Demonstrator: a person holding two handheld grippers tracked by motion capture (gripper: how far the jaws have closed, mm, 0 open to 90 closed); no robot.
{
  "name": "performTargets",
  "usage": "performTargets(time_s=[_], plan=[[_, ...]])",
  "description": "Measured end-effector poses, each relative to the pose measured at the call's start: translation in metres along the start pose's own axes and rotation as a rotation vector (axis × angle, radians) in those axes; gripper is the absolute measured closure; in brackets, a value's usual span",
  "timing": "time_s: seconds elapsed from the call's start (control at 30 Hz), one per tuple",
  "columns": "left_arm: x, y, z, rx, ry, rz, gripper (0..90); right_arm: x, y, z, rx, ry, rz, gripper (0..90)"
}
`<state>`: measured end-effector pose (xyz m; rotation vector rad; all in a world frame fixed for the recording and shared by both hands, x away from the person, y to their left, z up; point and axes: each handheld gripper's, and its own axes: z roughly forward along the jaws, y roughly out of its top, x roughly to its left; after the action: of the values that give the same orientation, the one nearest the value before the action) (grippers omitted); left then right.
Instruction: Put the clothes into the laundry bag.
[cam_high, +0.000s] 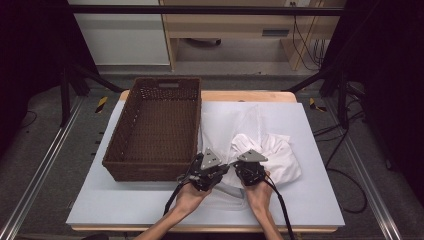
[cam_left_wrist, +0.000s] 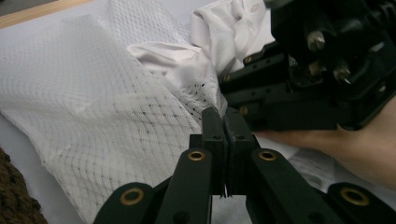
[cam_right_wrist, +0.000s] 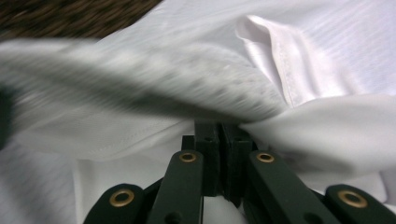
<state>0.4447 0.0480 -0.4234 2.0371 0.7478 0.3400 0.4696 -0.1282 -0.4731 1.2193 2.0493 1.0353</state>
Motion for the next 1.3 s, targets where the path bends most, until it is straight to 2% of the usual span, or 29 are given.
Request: performTargets(time_s=[0.07, 0.13, 0.2, 0.23, 0.3, 0.37, 0.43, 0.53, 0.6, 0.67, 0.73, 0.77, 0.83, 0.87, 0.9, 0.97, 1.03, 1.1, 1.17, 1.23, 1.3], plan=[[-0.001, -0.001, 0.002, 0.005, -0.001, 0.001, 88.5, -0.001, 0.0, 0.001, -0.019, -0.037, 0.013, 87.2], [-0.001, -0.003, 0.004, 0.009, 0.001, 0.004, 88.4, -0.001, -0.001, 0.005, 0.004, -0.024, 0.016, 85.4], [0.0, -0.003, 0.004, 0.005, 0.004, 0.004, 88.4, -0.003, -0.001, 0.003, 0.009, 0.016, 0.007, 81.9], [0.001, -0.003, 0.003, 0.001, 0.006, 0.002, 88.4, -0.005, -0.001, -0.001, 0.0, 0.058, 0.014, 79.3], [0.004, -0.003, 0.003, -0.002, 0.006, -0.011, 88.4, -0.011, -0.002, -0.015, -0.029, 0.11, 0.023, 77.7], [0.006, -0.004, 0.003, -0.001, 0.008, -0.022, 88.5, -0.017, -0.004, -0.032, -0.044, 0.15, 0.038, 71.3], [0.008, -0.004, 0.004, 0.001, 0.011, -0.023, 88.5, -0.024, -0.005, -0.051, -0.057, 0.118, 0.022, 66.2], [0.007, -0.004, 0.004, 0.001, 0.013, -0.019, 88.4, -0.043, -0.008, -0.074, -0.08, 0.085, 0.051, 55.7], [0.006, -0.004, 0.004, 0.001, 0.017, -0.011, 88.4, -0.058, -0.011, -0.081, -0.081, 0.058, 0.068, 48.5], [0.006, -0.005, 0.005, 0.003, 0.016, -0.004, 88.4, -0.068, -0.016, -0.08, -0.066, 0.042, 0.094, 42.4], [0.006, -0.005, 0.006, 0.007, 0.014, -0.004, 88.3, -0.073, -0.021, -0.073, -0.038, 0.035, 0.103, 43.5], [0.006, -0.006, 0.007, 0.011, 0.012, -0.004, 88.3, -0.074, -0.023, -0.068, -0.021, 0.03, 0.097, 47.9], [0.006, -0.006, 0.007, 0.013, 0.014, -0.004, 88.3, -0.074, -0.026, -0.059, 0.023, 0.037, 0.075, 66.5], [0.006, -0.006, 0.007, 0.013, 0.012, -0.008, 88.3, -0.073, -0.026, -0.058, 0.033, 0.053, 0.08, 79.8], [0.007, -0.006, 0.007, 0.01, 0.011, -0.014, 88.3, -0.073, -0.026, -0.059, 0.037, 0.059, 0.078, 87.7], [0.008, -0.006, 0.007, 0.009, 0.009, -0.022, 88.3, -0.071, -0.023, -0.066, 0.009, 0.045, 0.074, 89.6], [0.009, -0.005, 0.007, 0.006, 0.008, -0.034, 88.3, -0.067, -0.019, -0.076, -0.034, 0.052, 0.056, 89.7], [0.01, -0.004, 0.005, 0.0, 0.004, -0.046, 88.3, -0.061, -0.015, -0.084, -0.083, 0.099, 0.044, 89.6], [0.01, -0.003, 0.004, -0.007, 0.006, -0.05, 88.3, -0.052, -0.011, -0.089, -0.114, 0.173, 0.023, 89.5], [0.009, -0.001, 0.001, -0.017, 0.005, -0.051, 88.3, -0.04, -0.007, -0.089, -0.117, 0.238, 0.005, 89.3], [0.008, 0.0, -0.001, -0.024, 0.003, -0.047, 88.3, -0.026, -0.006, -0.083, -0.099, 0.273, -0.017, 89.3]])
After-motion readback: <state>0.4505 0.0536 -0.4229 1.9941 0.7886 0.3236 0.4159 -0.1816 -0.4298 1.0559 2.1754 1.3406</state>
